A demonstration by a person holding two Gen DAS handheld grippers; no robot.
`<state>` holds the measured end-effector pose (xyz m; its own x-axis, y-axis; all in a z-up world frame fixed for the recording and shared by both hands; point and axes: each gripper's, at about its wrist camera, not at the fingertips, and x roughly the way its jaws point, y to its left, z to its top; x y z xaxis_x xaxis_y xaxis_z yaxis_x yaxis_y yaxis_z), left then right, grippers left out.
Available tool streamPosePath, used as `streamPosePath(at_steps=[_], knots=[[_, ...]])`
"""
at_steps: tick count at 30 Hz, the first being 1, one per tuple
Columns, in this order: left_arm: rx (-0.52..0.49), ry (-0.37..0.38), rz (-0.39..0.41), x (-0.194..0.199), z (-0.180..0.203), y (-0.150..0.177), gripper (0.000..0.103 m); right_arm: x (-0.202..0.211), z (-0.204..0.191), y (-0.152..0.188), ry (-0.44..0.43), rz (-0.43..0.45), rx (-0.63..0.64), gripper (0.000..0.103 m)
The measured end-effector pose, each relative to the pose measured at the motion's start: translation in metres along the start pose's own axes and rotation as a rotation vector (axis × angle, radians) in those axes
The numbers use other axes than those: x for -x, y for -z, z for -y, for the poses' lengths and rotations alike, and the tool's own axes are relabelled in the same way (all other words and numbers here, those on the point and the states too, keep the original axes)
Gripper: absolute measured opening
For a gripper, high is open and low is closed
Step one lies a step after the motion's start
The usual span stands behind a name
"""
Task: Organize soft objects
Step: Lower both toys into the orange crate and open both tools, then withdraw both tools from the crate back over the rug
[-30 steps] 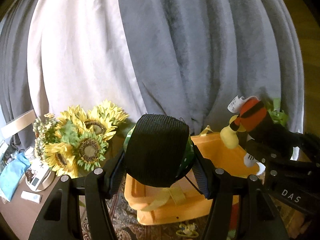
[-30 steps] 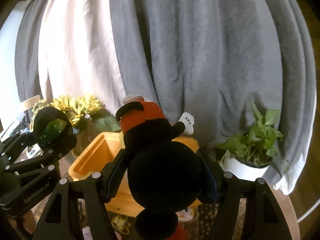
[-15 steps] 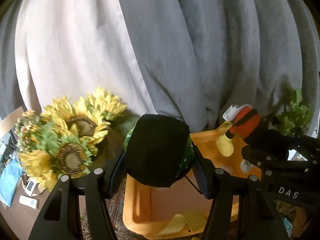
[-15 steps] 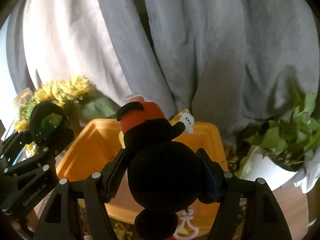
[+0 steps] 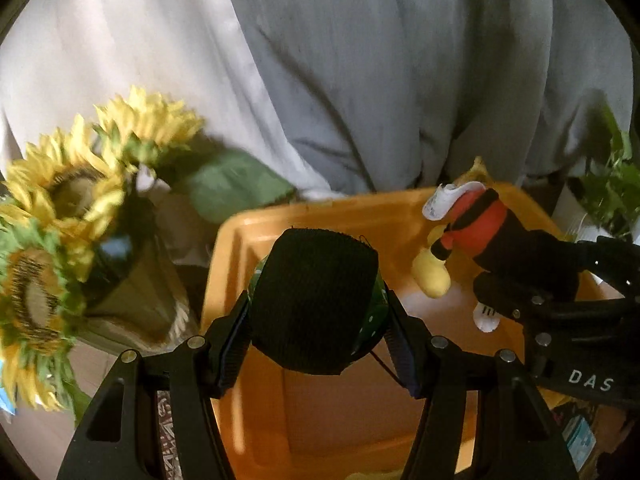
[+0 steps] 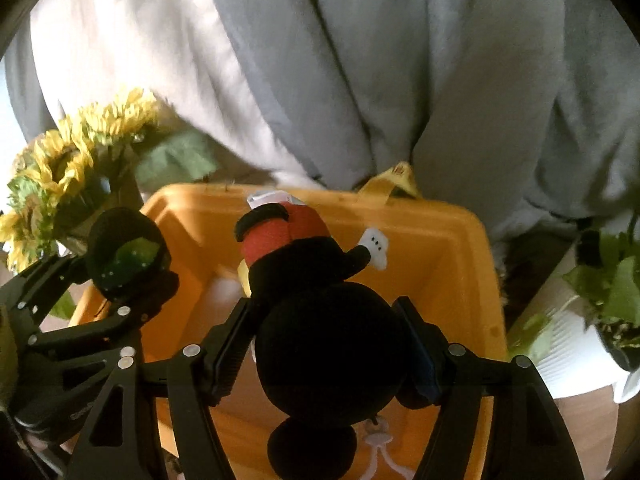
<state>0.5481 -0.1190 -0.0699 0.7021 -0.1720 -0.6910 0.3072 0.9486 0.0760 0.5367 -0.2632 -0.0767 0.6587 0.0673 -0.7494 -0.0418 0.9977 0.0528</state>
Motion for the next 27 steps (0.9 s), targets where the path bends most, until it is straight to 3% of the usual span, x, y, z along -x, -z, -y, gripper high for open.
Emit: streamPosePath(at_steps=[3, 9, 15, 27], knots=[[-0.010, -0.009, -0.024, -0.008, 0.000, 0.003, 0.063, -0.009, 0.000, 0.001, -0.018, -0.037, 0.001, 0.077], [-0.023, -0.051, -0.008, -0.004, -0.004, 0.005, 0.077, -0.014, 0.010, 0.001, -0.045, -0.076, -0.055, 0.078], [-0.003, -0.044, 0.022, 0.012, -0.007, 0.002, 0.082, 0.005, 0.011, -0.001, -0.026, -0.017, -0.082, 0.078], [0.031, -0.050, 0.172, 0.088, -0.014, 0.008, 0.091, 0.077, 0.000, 0.002, 0.062, 0.167, -0.105, 0.078]])
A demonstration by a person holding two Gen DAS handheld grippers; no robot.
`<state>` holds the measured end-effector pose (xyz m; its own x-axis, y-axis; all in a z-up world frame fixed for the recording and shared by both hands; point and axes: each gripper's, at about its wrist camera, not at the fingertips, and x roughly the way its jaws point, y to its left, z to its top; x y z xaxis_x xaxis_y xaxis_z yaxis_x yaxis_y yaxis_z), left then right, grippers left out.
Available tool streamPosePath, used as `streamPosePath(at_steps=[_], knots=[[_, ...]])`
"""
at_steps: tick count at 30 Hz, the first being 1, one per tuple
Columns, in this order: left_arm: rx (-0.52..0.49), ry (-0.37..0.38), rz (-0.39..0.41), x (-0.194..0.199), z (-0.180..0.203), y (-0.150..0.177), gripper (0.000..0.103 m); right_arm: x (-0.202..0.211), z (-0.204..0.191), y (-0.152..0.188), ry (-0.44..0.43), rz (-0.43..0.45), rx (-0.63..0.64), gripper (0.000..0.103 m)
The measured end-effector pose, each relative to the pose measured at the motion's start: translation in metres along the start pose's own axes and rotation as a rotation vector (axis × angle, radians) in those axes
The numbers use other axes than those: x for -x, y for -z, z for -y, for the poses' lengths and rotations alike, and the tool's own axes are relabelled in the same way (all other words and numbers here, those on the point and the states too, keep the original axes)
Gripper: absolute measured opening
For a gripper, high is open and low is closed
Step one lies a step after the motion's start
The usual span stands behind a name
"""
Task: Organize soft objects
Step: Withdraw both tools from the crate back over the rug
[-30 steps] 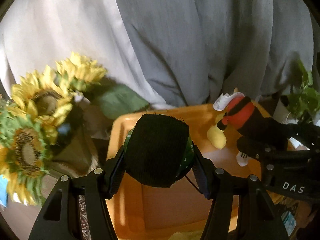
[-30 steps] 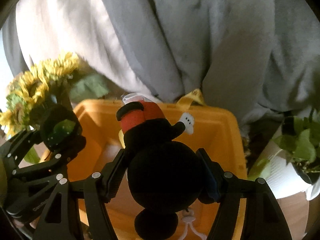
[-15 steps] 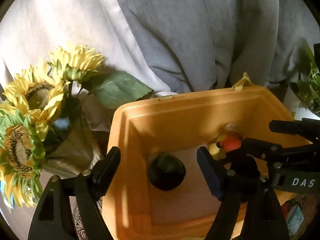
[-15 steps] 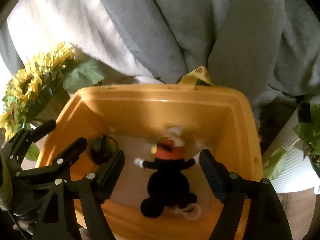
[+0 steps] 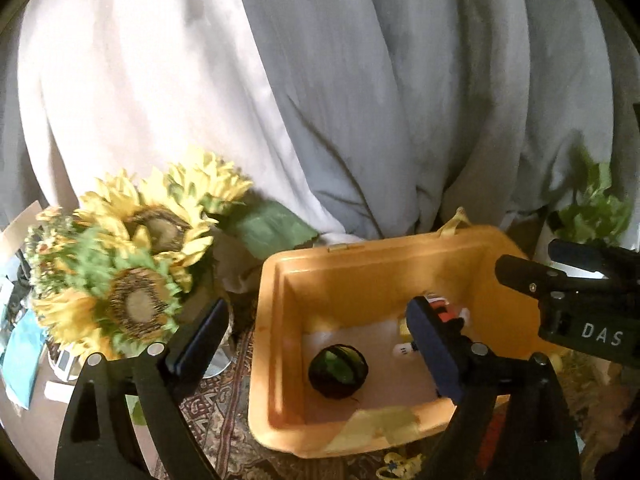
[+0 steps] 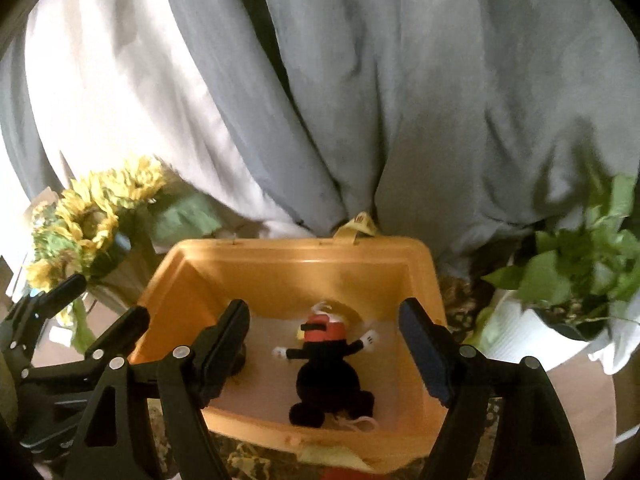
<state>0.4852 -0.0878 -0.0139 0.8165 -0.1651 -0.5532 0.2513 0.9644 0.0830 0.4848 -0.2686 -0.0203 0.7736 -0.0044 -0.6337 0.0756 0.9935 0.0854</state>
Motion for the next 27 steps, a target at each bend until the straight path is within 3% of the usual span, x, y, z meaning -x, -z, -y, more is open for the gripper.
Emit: streamPosePath(at_steps=[18, 27], knots=[[-0.006, -0.037, 0.135, 0.108, -0.020, 0.029, 0.092, 0.101, -0.034, 0.045, 0.045, 0.163, -0.004, 0.078], [-0.059, -0.002, 0.099, 0.127, -0.026, 0.058, 0.092, 0.118, -0.044, 0.083, 0.049, 0.142, -0.037, 0.078]])
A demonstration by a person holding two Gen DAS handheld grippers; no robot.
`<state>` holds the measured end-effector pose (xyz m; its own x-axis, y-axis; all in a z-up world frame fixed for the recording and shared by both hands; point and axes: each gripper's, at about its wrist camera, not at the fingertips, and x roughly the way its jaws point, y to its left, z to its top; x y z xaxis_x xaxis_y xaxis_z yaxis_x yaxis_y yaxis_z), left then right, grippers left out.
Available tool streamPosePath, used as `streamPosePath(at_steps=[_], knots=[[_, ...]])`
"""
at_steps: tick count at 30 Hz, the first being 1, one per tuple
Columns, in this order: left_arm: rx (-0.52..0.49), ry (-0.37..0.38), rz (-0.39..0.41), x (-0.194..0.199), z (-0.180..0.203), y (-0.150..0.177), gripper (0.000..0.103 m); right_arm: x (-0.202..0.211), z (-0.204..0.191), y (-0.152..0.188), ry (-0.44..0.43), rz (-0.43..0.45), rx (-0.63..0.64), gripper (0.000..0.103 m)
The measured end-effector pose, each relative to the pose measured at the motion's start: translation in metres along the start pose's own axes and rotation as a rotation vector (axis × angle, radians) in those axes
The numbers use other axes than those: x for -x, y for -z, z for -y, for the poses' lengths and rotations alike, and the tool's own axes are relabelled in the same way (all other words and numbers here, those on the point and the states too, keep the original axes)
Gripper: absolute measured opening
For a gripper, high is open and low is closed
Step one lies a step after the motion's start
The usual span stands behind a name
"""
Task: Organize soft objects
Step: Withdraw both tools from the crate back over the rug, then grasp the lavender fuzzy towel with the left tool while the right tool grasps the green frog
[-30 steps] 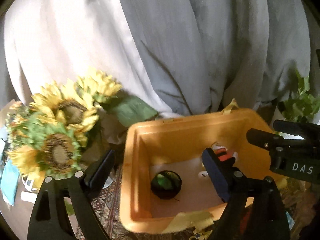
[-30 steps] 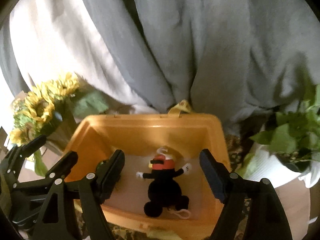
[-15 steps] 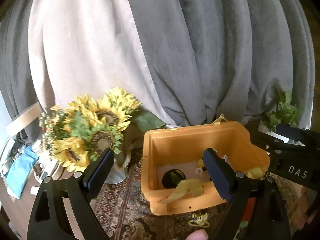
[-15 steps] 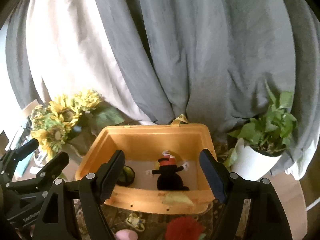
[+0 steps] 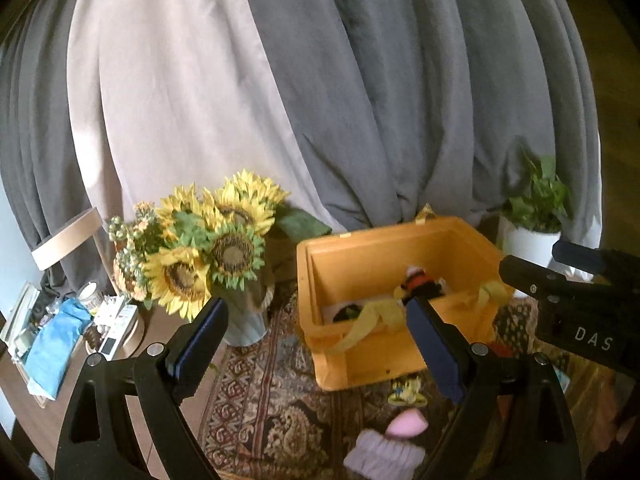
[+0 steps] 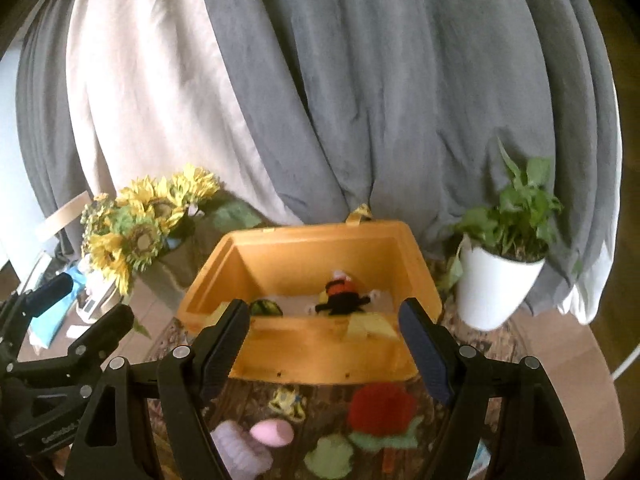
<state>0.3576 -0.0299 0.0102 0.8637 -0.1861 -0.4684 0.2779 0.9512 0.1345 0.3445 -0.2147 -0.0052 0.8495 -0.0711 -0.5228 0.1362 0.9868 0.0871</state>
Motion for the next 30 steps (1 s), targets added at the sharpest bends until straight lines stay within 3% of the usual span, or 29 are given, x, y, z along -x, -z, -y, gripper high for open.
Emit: streamPosePath(at_steps=[18, 30], knots=[[-0.086, 0.123, -0.161, -0.006, 0.006, 0.055, 0.091, -0.003, 0.001, 0.062, 0.063, -0.144, -0.086, 0.078], [-0.157, 0.255, -0.359, -0.042, 0.026, 0.098, 0.091, -0.030, 0.013, 0.107, 0.086, -0.320, -0.111, 0.078]])
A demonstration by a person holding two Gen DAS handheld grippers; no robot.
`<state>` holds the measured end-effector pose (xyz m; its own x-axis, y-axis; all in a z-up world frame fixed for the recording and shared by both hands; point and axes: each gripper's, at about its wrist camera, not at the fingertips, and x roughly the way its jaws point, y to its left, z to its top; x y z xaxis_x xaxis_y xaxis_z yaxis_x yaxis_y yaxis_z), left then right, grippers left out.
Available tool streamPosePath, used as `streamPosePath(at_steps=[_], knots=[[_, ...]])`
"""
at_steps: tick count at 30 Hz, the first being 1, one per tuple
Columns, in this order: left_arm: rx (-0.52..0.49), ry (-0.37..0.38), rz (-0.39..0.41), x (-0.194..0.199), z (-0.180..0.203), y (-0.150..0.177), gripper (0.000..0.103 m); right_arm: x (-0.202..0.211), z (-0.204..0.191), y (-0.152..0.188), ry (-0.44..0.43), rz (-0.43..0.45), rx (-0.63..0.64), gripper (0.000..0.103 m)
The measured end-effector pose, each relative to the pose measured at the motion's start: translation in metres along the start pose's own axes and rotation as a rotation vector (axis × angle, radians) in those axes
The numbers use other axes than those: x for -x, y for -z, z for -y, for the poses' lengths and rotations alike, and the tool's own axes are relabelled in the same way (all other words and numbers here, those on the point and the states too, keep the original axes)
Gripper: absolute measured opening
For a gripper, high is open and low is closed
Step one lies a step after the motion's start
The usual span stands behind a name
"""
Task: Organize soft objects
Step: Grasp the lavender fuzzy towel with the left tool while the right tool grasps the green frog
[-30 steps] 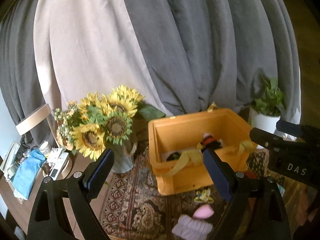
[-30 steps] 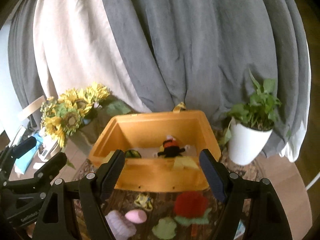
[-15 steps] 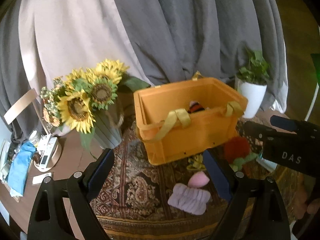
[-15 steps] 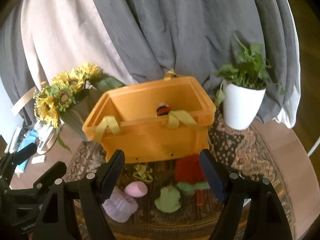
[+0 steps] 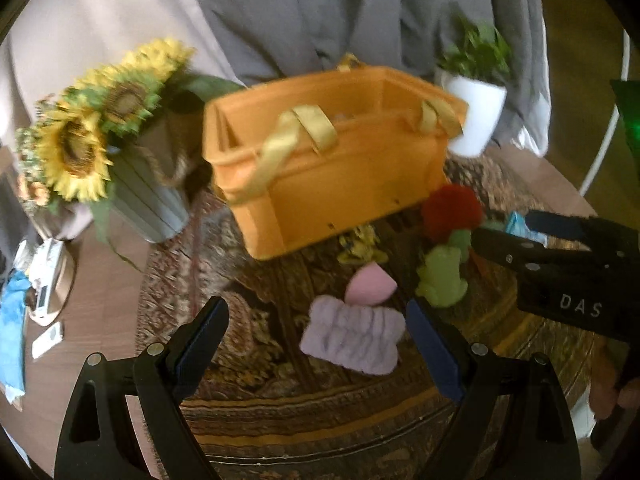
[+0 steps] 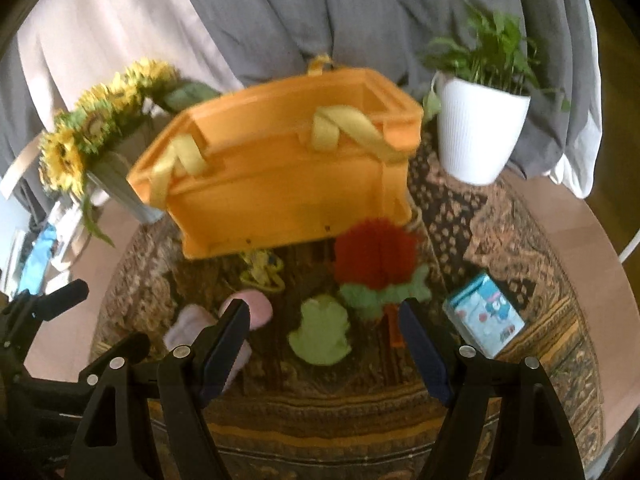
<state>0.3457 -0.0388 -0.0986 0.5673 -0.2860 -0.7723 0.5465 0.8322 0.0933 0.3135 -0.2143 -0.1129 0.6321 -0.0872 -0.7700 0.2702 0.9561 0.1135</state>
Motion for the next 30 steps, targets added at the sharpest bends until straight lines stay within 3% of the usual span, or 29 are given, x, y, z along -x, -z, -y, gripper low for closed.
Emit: streamPosePath(at_steps=[13, 23, 30], knots=[[-0.076, 0.108, -0.177, -0.059, 0.006, 0.011, 0.091, -0.056, 0.011, 0.012, -0.025, -0.186, -0.039, 0.077], [-0.073, 0.180, -0.248, -0.089, 0.008, 0.019, 0.091, -0.081, 0.014, 0.016, -0.048, -0.243, -0.060, 0.076], [-0.033, 0.232, -0.258, -0.099, 0.006, 0.019, 0.078, -0.094, 0.013, 0.016, -0.065, -0.257, -0.060, 0.067]])
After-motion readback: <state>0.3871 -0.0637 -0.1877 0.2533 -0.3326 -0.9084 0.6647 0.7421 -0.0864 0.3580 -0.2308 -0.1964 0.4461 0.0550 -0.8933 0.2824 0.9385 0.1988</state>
